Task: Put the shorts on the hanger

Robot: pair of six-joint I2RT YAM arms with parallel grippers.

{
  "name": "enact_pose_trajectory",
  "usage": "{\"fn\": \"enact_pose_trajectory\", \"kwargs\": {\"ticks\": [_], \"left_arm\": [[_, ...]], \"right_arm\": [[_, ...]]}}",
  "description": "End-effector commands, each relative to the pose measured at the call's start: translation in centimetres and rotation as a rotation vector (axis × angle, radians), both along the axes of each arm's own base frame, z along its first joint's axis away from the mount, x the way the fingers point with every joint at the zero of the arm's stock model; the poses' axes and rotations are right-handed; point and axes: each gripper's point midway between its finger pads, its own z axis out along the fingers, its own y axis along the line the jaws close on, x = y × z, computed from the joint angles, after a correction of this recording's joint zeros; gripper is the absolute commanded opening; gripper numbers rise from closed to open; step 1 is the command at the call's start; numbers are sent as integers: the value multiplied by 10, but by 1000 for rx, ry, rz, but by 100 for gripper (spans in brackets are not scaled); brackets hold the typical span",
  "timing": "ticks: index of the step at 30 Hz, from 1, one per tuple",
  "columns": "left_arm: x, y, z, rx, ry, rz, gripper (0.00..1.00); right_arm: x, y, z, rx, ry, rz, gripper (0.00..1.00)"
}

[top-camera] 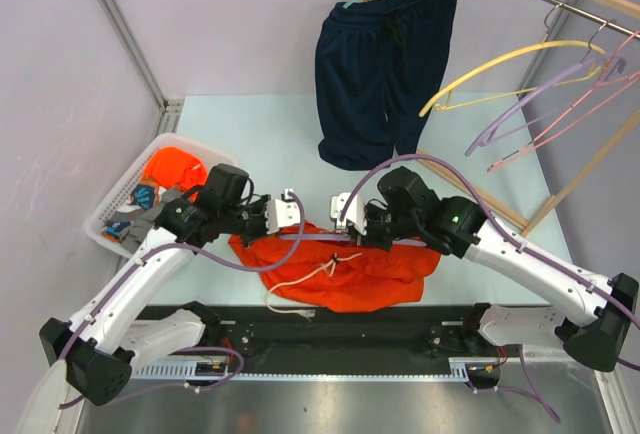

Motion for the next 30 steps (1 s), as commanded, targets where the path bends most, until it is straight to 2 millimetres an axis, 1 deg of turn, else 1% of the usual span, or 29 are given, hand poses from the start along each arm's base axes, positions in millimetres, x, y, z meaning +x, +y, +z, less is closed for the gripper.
{"fn": "enact_pose_trajectory", "kwargs": {"ticks": [1,2,3,4,5,6,7,8,9,10,11,12,13,14,15,17,18,19,20,21,22,24,25,27,28,30], "left_arm": [[18,23,-2,76,-54,86,15],[17,19,10,42,-60,78,18],[13,10,20,-13,-51,47,23],[10,4,32,-61,-52,49,33],[12,-3,54,-119,-88,38,37],[5,-13,69,-187,-88,-5,41],[4,-18,82,-239,-93,7,50],[5,-24,108,-307,-154,-5,53],[4,-28,120,-346,-175,-13,54],[6,-30,131,-386,-181,10,57],[13,-35,152,-442,-237,16,57],[15,-38,161,-472,-244,29,57],[16,-41,169,-509,-222,43,57],[19,-48,182,-541,-233,31,57],[18,-52,186,-552,-225,14,57],[18,-64,195,-539,-276,-27,58],[21,-71,192,-513,-291,-45,58],[17,-79,194,-493,-339,-100,59],[24,-81,198,-483,-394,-87,60],[26,-87,199,-478,-420,-103,60],[25,-96,206,-486,-476,-144,61],[29,-105,205,-459,-541,-180,62],[27,-114,205,-454,-564,-214,62],[26,-125,201,-419,-612,-265,61],[31,-131,198,-414,-628,-273,61],[33,-140,195,-401,-652,-306,62]], "right_arm": [[3,0,55,129,-93,0,0],[3,-1,56,131,-90,-6,0],[3,0,58,138,-78,-20,0],[5,0,62,147,-77,-35,0],[8,-1,65,152,-70,-61,0],[13,-1,66,151,-60,-94,0],[17,-2,67,165,-24,-152,0],[32,-9,76,175,-35,-235,0],[41,-10,78,180,-22,-286,0],[48,-14,84,212,24,-369,0],[64,-23,100,250,18,-452,0],[71,-25,101,256,55,-496,0],[75,-27,107,289,107,-550,0],[83,-34,120,319,118,-596,0],[84,-36,122,330,133,-613,0],[78,-35,128,351,161,-606,0],[75,-35,128,355,174,-605,0],[71,-36,132,373,186,-605,0],[67,-36,132,383,209,-612,0],[64,-36,133,390,230,-616,0],[59,-35,134,400,247,-604,0],[54,-34,135,418,283,-609,0],[48,-34,138,430,299,-593,0],[39,-31,138,441,340,-572,0],[35,-32,139,448,348,-566,0],[30,-32,139,459,375,-563,0]]}}
